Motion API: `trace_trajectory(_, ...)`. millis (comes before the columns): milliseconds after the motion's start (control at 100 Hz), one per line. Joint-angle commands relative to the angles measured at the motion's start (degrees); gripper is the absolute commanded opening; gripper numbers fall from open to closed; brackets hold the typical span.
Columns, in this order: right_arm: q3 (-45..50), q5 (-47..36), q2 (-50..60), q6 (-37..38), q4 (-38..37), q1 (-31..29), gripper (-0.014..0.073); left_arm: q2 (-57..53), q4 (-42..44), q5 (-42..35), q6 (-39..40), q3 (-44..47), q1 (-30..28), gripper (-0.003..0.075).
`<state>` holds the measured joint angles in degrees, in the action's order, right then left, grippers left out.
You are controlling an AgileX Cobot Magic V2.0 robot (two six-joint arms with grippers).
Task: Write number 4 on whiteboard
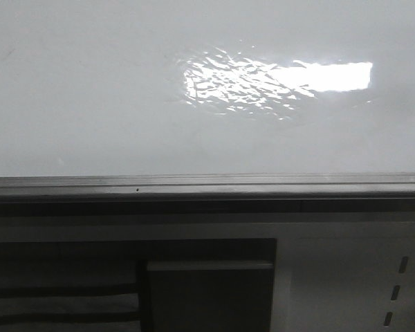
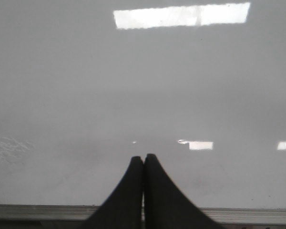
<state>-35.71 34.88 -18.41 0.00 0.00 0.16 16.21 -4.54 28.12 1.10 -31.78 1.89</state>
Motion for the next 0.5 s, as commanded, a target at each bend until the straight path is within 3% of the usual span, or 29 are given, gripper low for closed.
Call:
trace_trajectory(0,-2.1,-3.7,-2.1,0.0,-0.4,-0.3,-0.0072,2.1,-0.1,-4.4,0.5,-2.1,-0.1,-0.002)
trace_trajectory(490,-2.1,-4.6,-2.7,0.0,-0.4,-0.3,-0.0044,2.3,2.3,-4.1,0.5,-2.1,-0.1,-0.0008)
